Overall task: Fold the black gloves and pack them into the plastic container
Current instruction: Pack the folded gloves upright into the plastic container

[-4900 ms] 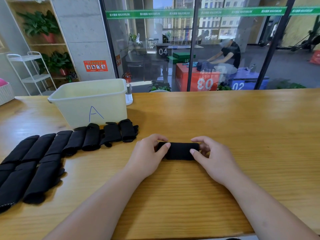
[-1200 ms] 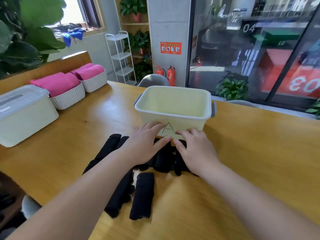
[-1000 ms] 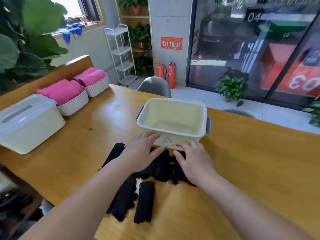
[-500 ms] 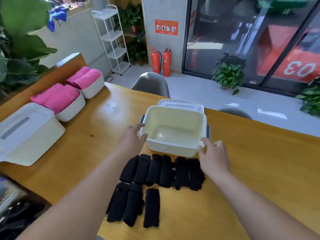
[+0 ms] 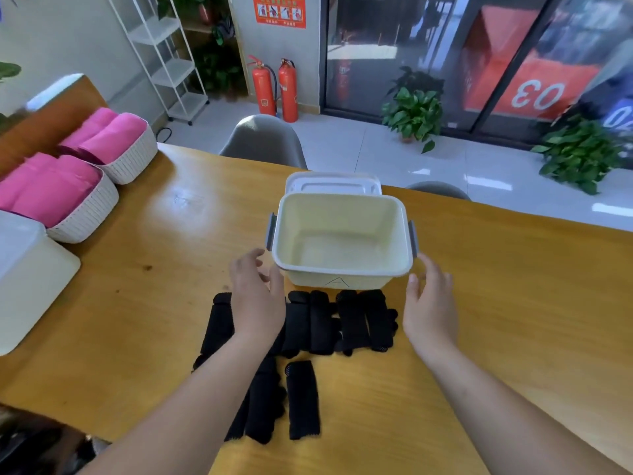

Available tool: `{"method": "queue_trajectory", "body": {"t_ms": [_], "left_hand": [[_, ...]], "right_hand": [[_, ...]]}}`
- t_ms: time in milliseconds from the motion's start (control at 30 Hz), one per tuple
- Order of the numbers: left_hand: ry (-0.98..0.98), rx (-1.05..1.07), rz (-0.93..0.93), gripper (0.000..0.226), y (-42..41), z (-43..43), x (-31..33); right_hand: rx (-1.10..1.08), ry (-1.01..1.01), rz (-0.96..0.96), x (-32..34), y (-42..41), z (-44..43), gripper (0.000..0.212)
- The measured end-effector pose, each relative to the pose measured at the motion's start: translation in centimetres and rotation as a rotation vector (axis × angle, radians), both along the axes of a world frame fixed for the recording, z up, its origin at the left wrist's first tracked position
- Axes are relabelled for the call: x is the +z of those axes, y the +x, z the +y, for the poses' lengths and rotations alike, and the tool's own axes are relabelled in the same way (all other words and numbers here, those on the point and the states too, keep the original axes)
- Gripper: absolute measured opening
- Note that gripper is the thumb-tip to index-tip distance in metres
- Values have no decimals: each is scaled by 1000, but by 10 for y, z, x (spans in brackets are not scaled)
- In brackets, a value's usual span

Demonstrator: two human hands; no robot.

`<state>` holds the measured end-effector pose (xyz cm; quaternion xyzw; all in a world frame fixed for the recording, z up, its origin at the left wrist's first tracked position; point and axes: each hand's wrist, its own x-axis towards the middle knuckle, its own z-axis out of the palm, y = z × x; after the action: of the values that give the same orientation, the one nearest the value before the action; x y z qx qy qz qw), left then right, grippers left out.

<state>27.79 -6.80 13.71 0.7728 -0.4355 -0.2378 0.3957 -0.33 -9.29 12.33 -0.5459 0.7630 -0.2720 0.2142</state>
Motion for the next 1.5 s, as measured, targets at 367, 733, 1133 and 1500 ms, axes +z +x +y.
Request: {"method": "queue_trajectory", "body": {"t_ms": [367,733,1133,1500], "left_hand": [[322,-447,-33,44,-96,24,-48],[450,-558,27,53,-118,8,-56],[420,-410,238,52,-129,3,-32],[119,-370,402,21,-83,-17,60]], "right_hand": [[229,388,193,-61,0,7,42],[140,572,33,-76,-1,-5,57],[126,423,-630,-31,-15,16,34],[320,288,-1004,55,7,-12,28]]}}
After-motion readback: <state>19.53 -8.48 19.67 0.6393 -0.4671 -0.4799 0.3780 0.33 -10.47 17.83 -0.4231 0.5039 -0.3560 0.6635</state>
